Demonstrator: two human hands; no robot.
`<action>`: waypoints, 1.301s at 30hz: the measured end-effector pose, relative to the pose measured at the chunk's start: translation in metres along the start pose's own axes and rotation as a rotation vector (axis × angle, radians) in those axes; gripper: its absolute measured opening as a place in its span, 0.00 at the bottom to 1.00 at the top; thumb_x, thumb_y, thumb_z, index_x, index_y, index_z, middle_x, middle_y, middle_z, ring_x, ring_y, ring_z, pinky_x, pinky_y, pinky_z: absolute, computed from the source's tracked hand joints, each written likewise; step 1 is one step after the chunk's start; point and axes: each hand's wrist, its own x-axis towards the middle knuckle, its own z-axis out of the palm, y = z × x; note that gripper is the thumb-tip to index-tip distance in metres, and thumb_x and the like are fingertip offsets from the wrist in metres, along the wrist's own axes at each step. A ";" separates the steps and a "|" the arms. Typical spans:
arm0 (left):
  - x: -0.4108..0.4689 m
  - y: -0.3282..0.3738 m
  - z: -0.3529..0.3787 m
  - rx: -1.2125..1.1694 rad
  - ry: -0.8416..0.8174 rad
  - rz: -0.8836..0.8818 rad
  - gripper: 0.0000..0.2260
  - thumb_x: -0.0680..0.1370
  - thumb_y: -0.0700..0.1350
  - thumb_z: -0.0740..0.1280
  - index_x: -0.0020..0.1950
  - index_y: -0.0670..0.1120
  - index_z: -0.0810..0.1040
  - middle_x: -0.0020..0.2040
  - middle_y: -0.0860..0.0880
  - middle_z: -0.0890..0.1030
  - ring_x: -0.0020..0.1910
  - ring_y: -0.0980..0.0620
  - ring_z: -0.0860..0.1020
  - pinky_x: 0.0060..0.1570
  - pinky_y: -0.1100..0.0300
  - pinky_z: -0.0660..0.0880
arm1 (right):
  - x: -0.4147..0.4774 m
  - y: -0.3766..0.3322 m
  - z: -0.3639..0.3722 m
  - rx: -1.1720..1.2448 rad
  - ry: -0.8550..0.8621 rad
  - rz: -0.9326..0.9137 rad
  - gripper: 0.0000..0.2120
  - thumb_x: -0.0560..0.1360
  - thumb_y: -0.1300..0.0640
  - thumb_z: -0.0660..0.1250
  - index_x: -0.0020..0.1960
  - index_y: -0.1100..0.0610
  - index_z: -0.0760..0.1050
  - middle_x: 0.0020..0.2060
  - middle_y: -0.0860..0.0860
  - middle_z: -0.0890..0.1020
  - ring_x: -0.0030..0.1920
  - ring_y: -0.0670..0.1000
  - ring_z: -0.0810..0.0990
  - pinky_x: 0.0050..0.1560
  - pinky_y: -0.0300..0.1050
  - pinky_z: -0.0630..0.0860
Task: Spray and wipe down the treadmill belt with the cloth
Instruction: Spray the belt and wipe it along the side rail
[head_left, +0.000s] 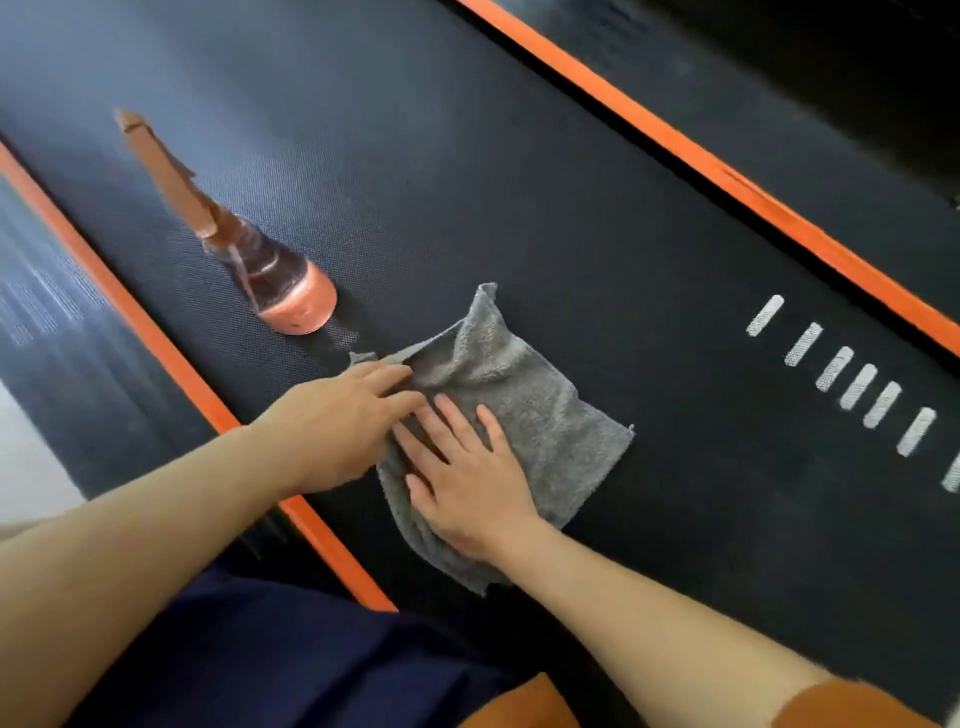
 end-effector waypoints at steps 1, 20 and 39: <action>-0.008 -0.009 0.004 0.027 -0.085 -0.035 0.27 0.80 0.46 0.60 0.79 0.55 0.59 0.80 0.48 0.55 0.78 0.48 0.57 0.68 0.51 0.70 | -0.005 0.022 -0.005 -0.051 0.007 -0.028 0.26 0.79 0.43 0.53 0.75 0.46 0.67 0.76 0.49 0.67 0.76 0.52 0.63 0.74 0.59 0.58; 0.036 -0.068 -0.005 -0.128 0.144 0.308 0.24 0.70 0.41 0.72 0.67 0.47 0.78 0.69 0.39 0.74 0.66 0.39 0.75 0.49 0.45 0.82 | -0.020 0.077 -0.029 -0.194 0.093 0.616 0.29 0.76 0.45 0.55 0.77 0.48 0.64 0.77 0.53 0.64 0.76 0.55 0.63 0.70 0.63 0.60; 0.033 0.076 0.055 -0.258 0.398 0.240 0.14 0.81 0.45 0.56 0.64 0.49 0.76 0.56 0.47 0.81 0.57 0.45 0.78 0.52 0.52 0.73 | -0.040 0.045 -0.015 -0.110 0.105 0.614 0.33 0.77 0.38 0.35 0.81 0.42 0.46 0.81 0.47 0.47 0.80 0.50 0.43 0.77 0.61 0.44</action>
